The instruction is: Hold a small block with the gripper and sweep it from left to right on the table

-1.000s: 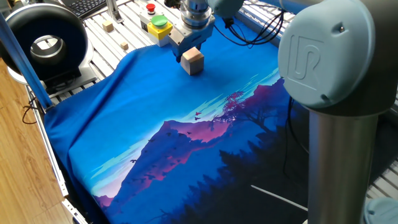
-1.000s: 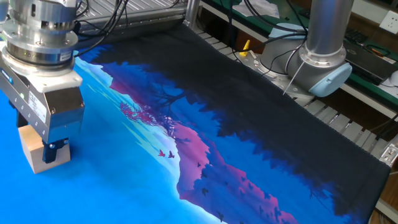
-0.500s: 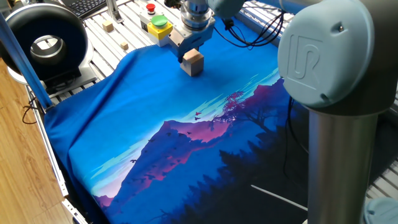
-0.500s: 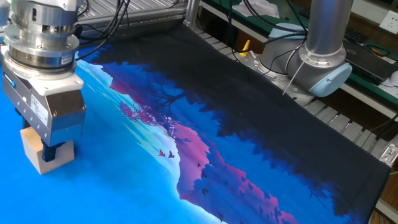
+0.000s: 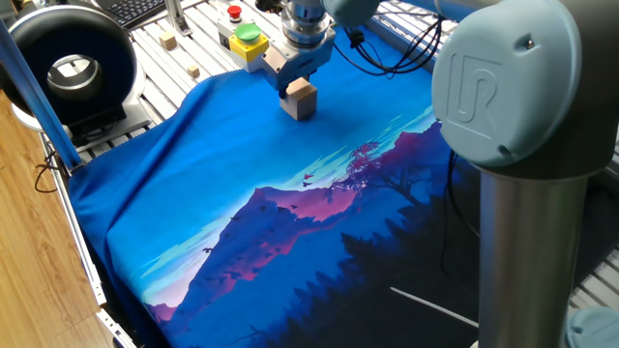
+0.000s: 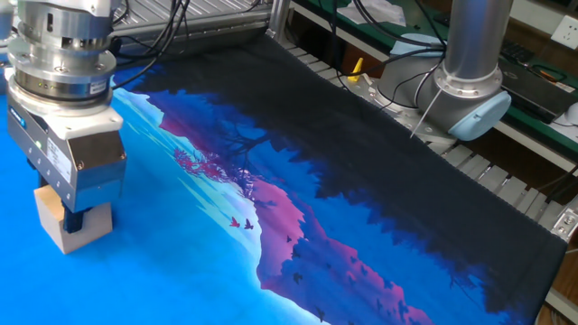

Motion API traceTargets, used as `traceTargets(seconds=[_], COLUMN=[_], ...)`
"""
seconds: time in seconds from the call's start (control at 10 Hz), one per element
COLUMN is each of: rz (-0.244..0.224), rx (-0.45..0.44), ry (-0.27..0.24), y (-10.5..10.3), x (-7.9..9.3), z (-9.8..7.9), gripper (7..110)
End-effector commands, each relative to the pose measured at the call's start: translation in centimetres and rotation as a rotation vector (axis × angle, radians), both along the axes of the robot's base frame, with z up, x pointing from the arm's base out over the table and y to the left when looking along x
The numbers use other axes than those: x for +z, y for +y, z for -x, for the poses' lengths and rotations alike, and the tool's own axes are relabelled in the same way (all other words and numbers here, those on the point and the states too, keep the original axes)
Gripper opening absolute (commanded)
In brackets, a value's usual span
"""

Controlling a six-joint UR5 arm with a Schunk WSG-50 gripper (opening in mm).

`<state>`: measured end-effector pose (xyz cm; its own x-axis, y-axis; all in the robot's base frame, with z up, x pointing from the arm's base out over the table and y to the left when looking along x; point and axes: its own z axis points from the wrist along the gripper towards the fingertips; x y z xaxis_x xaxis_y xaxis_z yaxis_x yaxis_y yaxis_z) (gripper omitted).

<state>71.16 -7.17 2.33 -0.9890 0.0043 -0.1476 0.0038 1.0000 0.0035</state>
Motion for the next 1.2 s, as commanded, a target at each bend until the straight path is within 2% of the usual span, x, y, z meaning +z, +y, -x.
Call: traceTargets(seconds=[0.0, 0.1, 0.2, 1.1], rz=[-0.003, -0.001, -0.006, -0.081], rx=[-0.026, -0.032, -0.034, -0.063], ry=[0.015, 0.019, 0.021, 0.025], y=[-0.1, -0.2, 0.0, 1.8], x=[0.1, 0.1, 0.1, 0.5], z=[0.3, 0.4, 0.4, 0.3], gripper=[22, 22, 7, 7])
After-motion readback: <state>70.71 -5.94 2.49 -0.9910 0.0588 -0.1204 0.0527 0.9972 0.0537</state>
